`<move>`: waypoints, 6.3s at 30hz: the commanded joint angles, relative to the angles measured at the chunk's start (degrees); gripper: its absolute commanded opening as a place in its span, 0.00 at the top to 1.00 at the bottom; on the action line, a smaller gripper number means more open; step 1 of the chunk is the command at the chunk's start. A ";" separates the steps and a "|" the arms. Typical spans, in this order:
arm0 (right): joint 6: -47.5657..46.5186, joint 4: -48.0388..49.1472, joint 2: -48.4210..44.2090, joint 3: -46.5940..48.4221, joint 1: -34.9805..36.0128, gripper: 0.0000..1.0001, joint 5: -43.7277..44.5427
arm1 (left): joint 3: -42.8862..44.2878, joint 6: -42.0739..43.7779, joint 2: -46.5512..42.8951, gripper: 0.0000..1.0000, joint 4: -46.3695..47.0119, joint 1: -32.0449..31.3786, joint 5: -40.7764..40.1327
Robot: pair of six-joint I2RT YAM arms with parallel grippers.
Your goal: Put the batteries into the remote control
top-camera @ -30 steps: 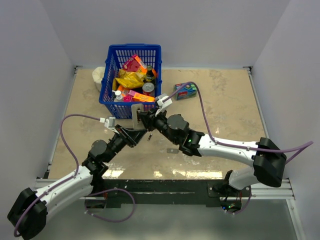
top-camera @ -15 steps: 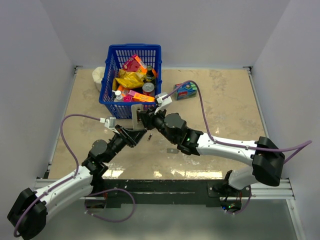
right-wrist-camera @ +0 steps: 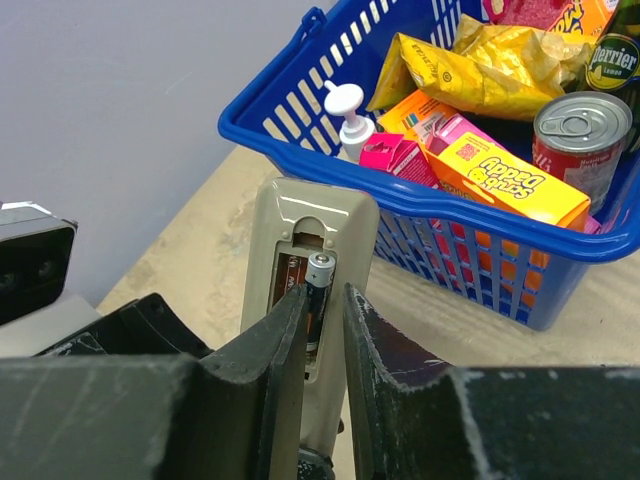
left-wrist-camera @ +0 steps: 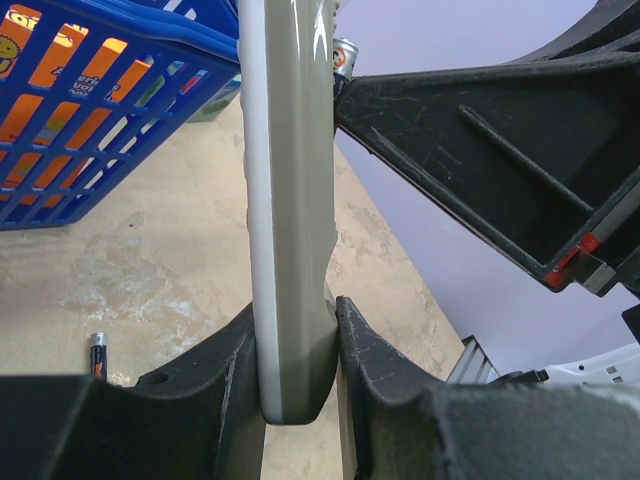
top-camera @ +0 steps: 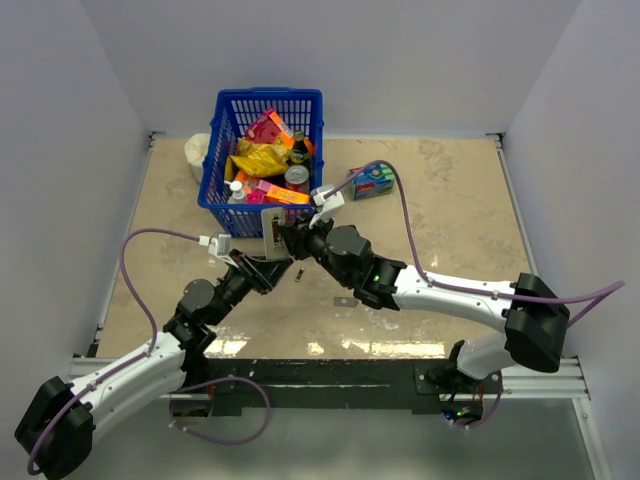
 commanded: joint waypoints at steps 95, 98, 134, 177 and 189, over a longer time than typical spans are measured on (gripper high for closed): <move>-56.18 -27.05 -2.93 9.63 -14.01 0.86 -58.95 | 5.45 3.41 -6.30 1.00 6.98 0.25 11.03; -55.75 -26.08 -3.37 7.78 -14.09 0.88 -57.46 | 4.67 3.41 -8.24 1.00 8.03 0.25 9.80; -49.77 -20.19 -2.58 -1.27 -17.87 1.00 -56.67 | 5.54 6.13 -13.68 1.00 15.87 0.25 13.94; -45.84 -16.58 -13.48 3.12 -17.87 0.31 -47.45 | 6.16 8.94 -7.54 1.00 5.40 0.25 13.14; -24.02 -34.60 -8.83 10.06 -17.79 0.02 -33.38 | 3.78 9.83 -15.18 1.00 -15.67 0.42 2.34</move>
